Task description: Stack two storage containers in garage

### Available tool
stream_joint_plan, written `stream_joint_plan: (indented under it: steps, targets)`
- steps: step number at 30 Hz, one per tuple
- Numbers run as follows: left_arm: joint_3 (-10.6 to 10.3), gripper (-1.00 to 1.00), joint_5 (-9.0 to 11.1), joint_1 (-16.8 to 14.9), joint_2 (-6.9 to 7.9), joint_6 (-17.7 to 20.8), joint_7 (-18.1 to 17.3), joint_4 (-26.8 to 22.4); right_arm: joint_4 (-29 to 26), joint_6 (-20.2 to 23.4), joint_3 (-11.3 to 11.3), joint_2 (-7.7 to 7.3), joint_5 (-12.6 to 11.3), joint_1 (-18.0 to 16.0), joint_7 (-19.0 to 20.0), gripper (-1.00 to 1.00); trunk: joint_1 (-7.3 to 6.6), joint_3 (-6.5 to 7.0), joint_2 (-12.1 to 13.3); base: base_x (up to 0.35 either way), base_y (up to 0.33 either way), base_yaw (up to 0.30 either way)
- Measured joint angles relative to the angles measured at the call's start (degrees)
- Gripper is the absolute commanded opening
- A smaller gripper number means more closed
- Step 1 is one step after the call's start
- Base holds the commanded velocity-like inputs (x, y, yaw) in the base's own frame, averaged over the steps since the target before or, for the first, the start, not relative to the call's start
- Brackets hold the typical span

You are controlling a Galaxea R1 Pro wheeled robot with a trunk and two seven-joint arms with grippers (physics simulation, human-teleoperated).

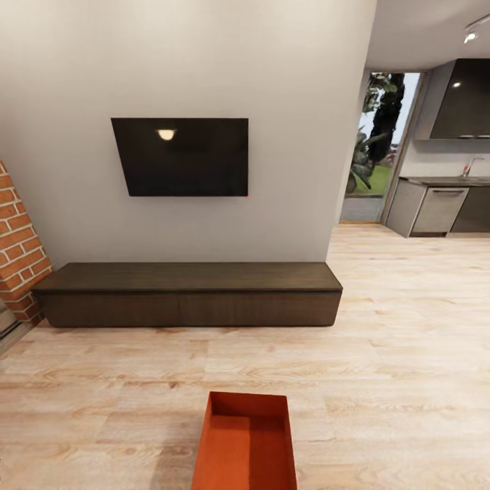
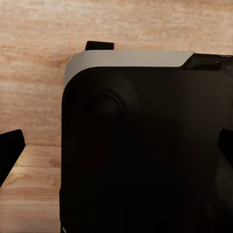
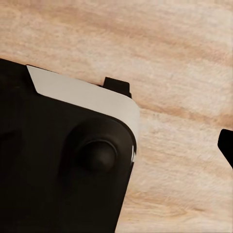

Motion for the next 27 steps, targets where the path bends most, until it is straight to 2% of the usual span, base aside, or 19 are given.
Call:
stream_joint_plan:
  steps: [9,21,27]
  targets:
    - [-0.01,1.00,0.01,0.00,0.01,-0.02,-0.01,0.00,0.00,-0.01,0.00,-0.08,0.00,0.00,-0.01,1.00,0.00,-0.84,0.00,0.005,0.011,-0.013]
    - [-0.01,1.00,0.01,0.00,0.01,-0.03,-0.01,0.01,-0.01,-0.01,0.00,0.00,-0.09,0.00,-0.03,1.00,0.00,-1.92,0.00,0.000,0.000,-0.124]
    - [-0.01,1.00,0.01,-0.01,0.01,-0.02,-0.01,0.00,0.00,0.05,0.00,0.15,-0.07,0.00,-0.02,1.00,0.00,-2.09,0.00,0.000,0.000,-0.028]
